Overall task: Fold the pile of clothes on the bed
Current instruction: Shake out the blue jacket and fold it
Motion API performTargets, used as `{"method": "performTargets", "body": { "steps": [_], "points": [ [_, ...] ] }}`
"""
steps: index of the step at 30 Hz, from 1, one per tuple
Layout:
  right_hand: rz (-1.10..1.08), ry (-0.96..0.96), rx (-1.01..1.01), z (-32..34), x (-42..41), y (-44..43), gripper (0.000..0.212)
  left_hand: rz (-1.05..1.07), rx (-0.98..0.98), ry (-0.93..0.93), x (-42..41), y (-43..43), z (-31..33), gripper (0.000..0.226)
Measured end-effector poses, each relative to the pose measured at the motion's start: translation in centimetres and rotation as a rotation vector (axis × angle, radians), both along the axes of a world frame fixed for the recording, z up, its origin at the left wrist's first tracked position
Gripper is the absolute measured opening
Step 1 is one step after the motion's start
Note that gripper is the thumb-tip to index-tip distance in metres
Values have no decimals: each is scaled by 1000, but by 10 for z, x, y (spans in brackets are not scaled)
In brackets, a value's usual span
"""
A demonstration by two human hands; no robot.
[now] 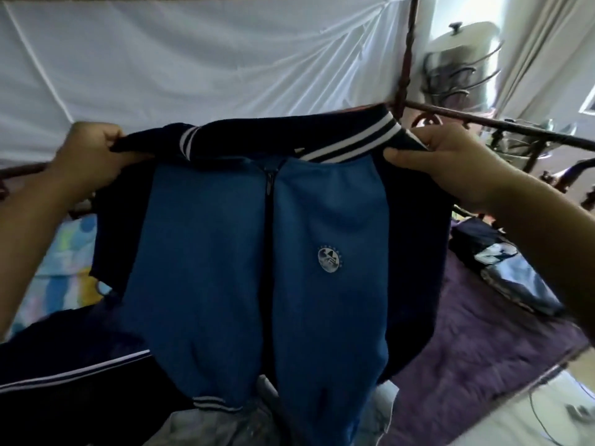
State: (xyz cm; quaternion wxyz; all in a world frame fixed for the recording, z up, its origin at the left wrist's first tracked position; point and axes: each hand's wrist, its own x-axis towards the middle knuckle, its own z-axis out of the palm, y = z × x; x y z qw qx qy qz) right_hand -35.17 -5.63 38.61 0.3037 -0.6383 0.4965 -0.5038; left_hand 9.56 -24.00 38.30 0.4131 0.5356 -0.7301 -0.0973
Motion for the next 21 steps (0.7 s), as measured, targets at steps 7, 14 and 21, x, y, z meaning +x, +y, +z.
{"method": "performTargets", "body": {
  "steps": [7, 14, 21],
  "points": [
    [-157, 100, 225, -130, -87, 21, 12, 1, 21, -279, -158, -26, -68, 32],
    [-444, 322, 387, -252, -215, 31, 37, 69, 213, -394, -330, -42, -132, 34],
    [-456, 339, 648, -334, -325, 43, 39, -195, 498, -529, -478, -69, -168, 21]
  ]
}}
